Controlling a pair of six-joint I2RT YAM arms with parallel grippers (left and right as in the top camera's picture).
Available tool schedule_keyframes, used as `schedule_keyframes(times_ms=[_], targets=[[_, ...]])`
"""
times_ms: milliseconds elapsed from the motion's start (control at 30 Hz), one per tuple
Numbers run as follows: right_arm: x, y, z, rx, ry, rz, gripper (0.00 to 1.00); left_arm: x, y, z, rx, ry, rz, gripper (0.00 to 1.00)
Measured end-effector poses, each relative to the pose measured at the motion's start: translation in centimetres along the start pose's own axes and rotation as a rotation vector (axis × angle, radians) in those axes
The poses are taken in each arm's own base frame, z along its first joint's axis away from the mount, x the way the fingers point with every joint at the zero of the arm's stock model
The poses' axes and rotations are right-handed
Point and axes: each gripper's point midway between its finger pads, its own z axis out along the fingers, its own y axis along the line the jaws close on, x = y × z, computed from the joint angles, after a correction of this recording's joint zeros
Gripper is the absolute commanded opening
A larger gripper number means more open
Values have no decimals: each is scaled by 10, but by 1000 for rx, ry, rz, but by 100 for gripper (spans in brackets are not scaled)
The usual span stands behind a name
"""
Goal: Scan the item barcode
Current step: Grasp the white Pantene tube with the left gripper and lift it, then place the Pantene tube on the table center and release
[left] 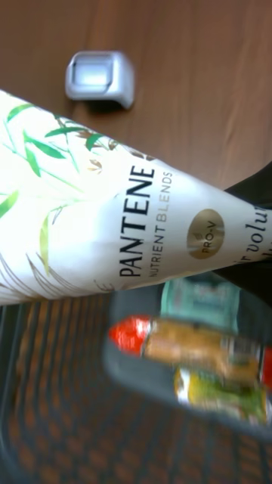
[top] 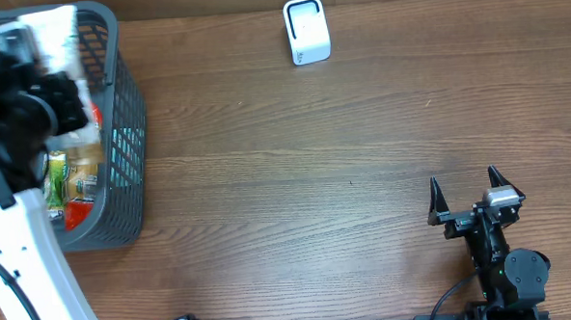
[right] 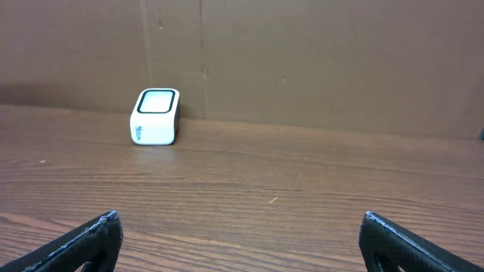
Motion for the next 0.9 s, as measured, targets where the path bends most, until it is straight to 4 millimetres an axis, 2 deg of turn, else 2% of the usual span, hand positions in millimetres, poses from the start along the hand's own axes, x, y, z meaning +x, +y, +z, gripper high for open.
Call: schedule_keyframes(times_ms=[100, 267, 433, 600, 733, 900], targets=[[0, 0, 0, 0, 0, 0, 100, 13, -47, -5, 106, 39, 74, 4], [0, 0, 0, 0, 1, 0, 100, 43, -117, -1, 266, 147, 178, 4], [0, 0, 0, 0, 0, 0, 100, 83, -172, 22, 368, 282, 269, 5], [0, 0, 0, 0, 0, 0, 100, 136, -207, 67, 389, 451, 329, 5], [0, 0, 0, 0, 0, 0, 100, 176, -225, 104, 372, 533, 371, 5], [0, 0, 0, 0, 0, 0, 100, 205, -242, 135, 378, 539, 406, 5]])
